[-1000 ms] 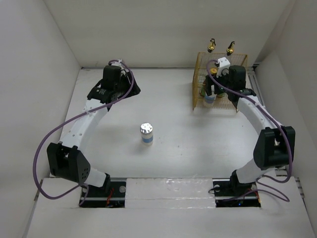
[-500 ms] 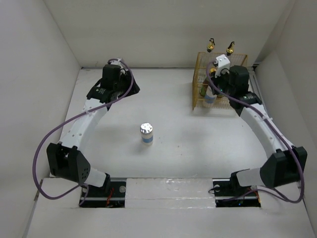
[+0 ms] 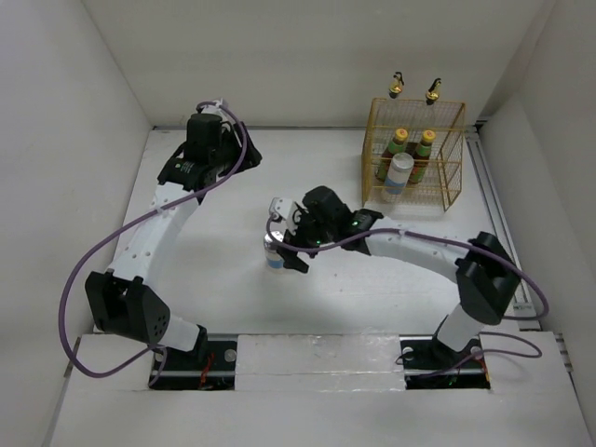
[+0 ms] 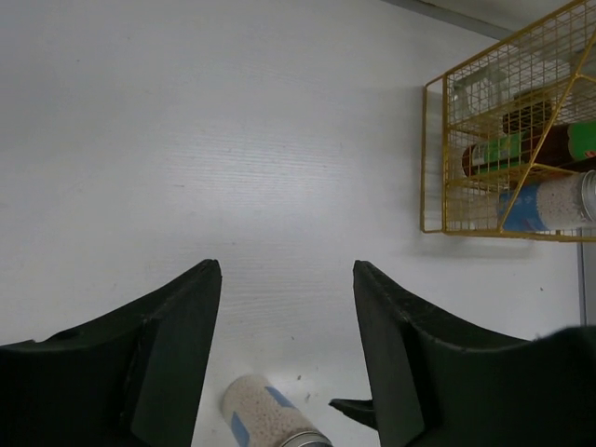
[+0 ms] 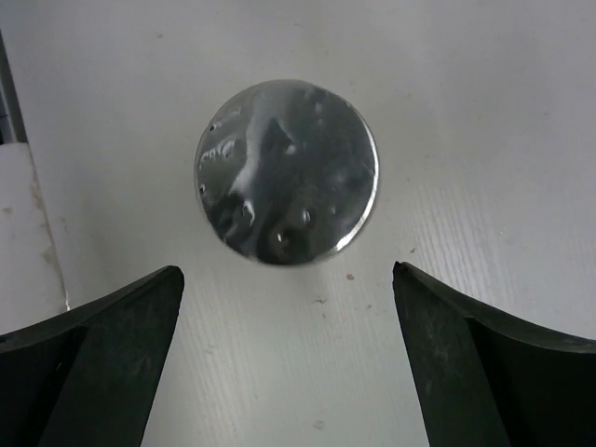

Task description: Organize the condiment bottles

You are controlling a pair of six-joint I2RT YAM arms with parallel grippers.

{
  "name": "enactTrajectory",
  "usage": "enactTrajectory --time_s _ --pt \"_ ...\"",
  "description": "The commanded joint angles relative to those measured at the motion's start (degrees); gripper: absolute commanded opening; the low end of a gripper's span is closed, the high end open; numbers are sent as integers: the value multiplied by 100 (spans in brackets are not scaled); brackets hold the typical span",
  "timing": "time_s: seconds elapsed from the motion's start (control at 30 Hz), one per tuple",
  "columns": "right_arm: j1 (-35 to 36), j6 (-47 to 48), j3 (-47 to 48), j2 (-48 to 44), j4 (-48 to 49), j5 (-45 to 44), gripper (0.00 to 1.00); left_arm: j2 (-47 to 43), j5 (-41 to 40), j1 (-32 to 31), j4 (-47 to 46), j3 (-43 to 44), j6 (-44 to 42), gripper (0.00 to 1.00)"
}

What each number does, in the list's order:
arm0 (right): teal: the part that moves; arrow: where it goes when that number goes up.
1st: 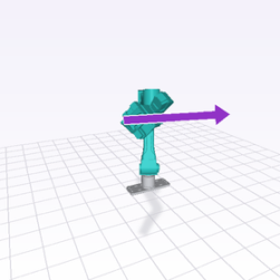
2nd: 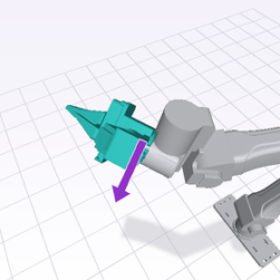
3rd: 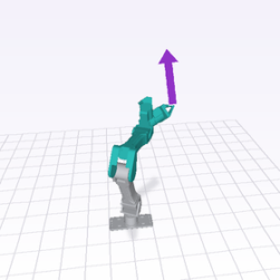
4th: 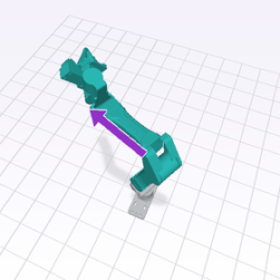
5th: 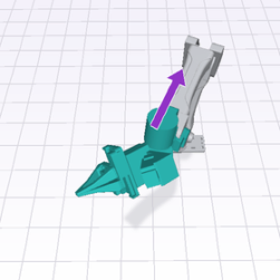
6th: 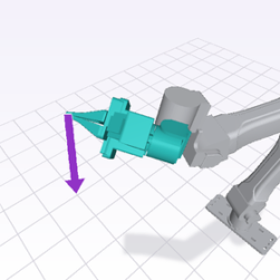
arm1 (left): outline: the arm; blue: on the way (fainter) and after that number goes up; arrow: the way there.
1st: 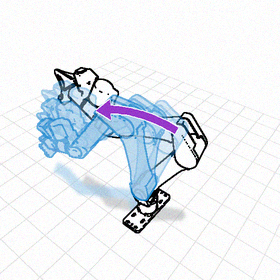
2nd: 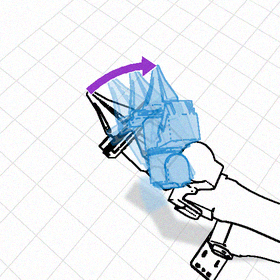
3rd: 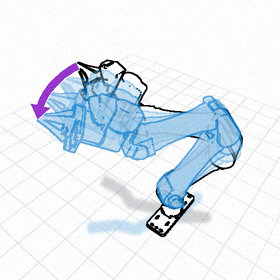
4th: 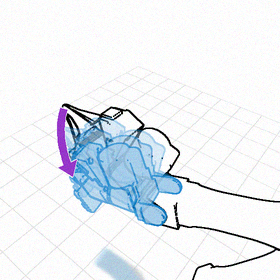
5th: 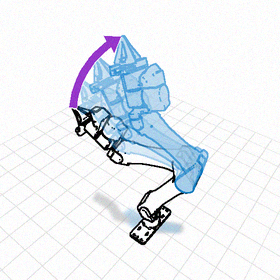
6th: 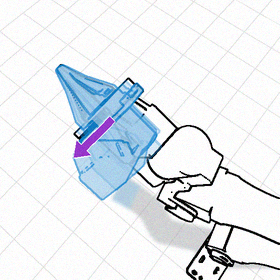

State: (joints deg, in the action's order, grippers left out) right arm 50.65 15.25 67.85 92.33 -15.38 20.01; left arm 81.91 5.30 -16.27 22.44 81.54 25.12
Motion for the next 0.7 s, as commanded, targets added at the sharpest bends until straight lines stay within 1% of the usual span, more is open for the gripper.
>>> enactTrajectory --time_s 0.0,0.1,0.13,0.2,0.23,0.27,0.37,0.4,0.43,0.47,0.5,0.53,0.57,0.6,0.63,0.67 --pt "199 181 588 336 183 -32 100 -158 -38 28 -2 249 -8 56" --pt "270 111 799 724 482 -364 100 -272 -91 80 50 249 -60 57" --pt "270 58 799 803 735 -418 100 -324 -91 80 103 249 -60 57" --pt "270 -74 975 1058 922 -472 100 -386 -91 185 103 196 -122 57" --pt "270 -74 1027 1146 992 -472 98 -386 -91 186 103 196 -122 57" --pt "270 -74 1159 1294 993 -385 87 -386 -91 186 103 196 -174 57" --pt "322 -136 1221 1296 1150 -314 56 -438 -91 186 103 196 -175 57" --pt "322 -197 1221 1131 1151 -314 39 -439 -91 186 103 196 -175 57" --pt "322 -197 1221 1007 1151 -409 33 -439 -91 186 103 135 -175 57" --pt "253 -197 1221 858 1073 -462 31 -439 -91 186 103 134 -175 57" --pt "200 -250 1221 674 994 -515 31 -439 -91 186 103 82 -175 57" --pt "121 -250 1160 202 906 -568 31 -439 -38 186 42 21 -175 57" --pt "24 -320 1160 -72 905 -699 31 -439 67 186 42 20 -175 57" --pt "-255 -373 1073 -371 905 -770 31 -439 137 186 -11 -41 -175 57" --pt "-432 -521 950 -948 905 -866 31 -387 208 186 -11 -102 -175 58" --pt "-616 -601 888 -1224 905 -980 31 -317 208 73 -11 -103 -175 58"
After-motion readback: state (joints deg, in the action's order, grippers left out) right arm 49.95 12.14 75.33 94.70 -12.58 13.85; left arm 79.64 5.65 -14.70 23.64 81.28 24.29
